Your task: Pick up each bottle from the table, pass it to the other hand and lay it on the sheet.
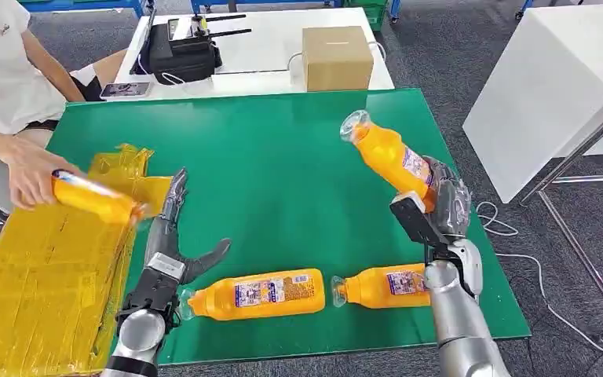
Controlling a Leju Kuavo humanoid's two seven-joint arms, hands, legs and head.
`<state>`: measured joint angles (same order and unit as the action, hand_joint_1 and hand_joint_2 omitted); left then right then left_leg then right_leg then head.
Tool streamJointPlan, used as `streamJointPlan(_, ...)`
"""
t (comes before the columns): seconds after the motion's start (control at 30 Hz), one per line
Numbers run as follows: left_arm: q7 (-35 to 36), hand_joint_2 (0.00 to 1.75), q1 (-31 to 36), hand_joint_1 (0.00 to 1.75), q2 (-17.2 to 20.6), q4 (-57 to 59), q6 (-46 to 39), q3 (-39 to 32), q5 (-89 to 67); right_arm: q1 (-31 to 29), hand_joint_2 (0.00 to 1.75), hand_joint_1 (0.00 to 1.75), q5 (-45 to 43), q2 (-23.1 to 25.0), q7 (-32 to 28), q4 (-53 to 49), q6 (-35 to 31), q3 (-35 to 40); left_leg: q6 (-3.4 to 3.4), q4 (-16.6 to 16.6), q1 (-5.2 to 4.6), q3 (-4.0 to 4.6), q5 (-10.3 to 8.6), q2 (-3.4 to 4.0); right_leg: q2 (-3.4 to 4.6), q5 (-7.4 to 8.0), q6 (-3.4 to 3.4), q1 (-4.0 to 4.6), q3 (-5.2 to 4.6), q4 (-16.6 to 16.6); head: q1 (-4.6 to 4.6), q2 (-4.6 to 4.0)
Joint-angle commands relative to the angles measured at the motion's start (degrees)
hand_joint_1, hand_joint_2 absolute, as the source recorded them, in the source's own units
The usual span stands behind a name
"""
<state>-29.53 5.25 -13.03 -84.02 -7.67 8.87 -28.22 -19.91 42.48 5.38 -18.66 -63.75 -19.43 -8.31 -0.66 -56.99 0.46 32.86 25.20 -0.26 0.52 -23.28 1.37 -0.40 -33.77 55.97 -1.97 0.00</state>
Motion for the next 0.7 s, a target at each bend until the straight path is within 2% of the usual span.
streamJointPlan(0.03, 2.3, 1.75, 4.5, 0.0, 1.0, 3.8, 4.2, 4.3, 1.6, -0.1, 1.75, 1.75, -15.2, 6.6, -5.5, -2.5, 11.4, -6.4, 0.01, 0.0, 0.0, -0.04, 0.01, -0.07, -0.1, -0.03, -0.02, 0.0, 0.06, 0.0, 0.02, 0.0)
streamJointPlan(0.1, 3.1, 1.75, 5.5, 0.0, 1.1, 5.0, 5.9, 4.8, 2.8, -0.9, 1.75, 1.75, -17.0, 7.6, -6.3, 0.4, 14.3, -5.3, 0.03, 0.0, 0.03, -0.1, 0.04, -0.01, -0.05, -0.03, -0.03, 0.03, 0.11, 0.0, 0.0, 0.0)
streamJointPlan(0.2, 3.4, 1.75, 6.2, 0.0, 1.2, 5.8, 6.7, 5.1, 3.5, -1.4, 1.75, 1.75, -16.9, 8.0, -6.9, 2.4, 14.6, -4.1, 0.02, 0.0, 0.01, -0.14, 0.03, 0.05, 0.0, -0.02, -0.04, 0.01, 0.11, 0.0, 0.0, 0.0)
streamJointPlan(0.23, 4.3, 1.75, 7.0, 0.0, 1.3, 6.8, 9.3, 5.4, 5.6, -1.7, 1.75, 1.75, -19.0, 8.8, -7.3, 4.0, 19.1, -2.7, 0.04, 0.0, 0.05, -0.23, 0.06, 0.07, 0.0, -0.04, -0.06, 0.05, 0.19, 0.0, -0.02, 0.0)
streamJointPlan(0.4, 5.5, 1.75, 10.1, 0.0, 0.9, 10.5, 12.4, 5.9, 8.6, -3.2, 1.75, 1.75, -18.3, 12.6, -9.2, 9.8, 19.4, 3.0, 0.04, 0.0, 0.12, -0.22, 0.08, 0.25, 0.19, 0.0, -0.04, 0.12, 0.15, 0.0, 0.02, 0.0)
streamJointPlan(0.7, 6.2, 1.75, 11.6, 0.0, 0.4, 11.2, 14.3, 7.4, 10.1, -5.2, 1.75, 1.75, -17.4, 14.6, -9.0, 15.3, 17.1, 11.3, 0.02, 0.0, 0.11, -0.07, 0.04, 0.18, 0.12, 0.0, -0.01, 0.13, 0.02, 0.0, 0.02, 0.0)
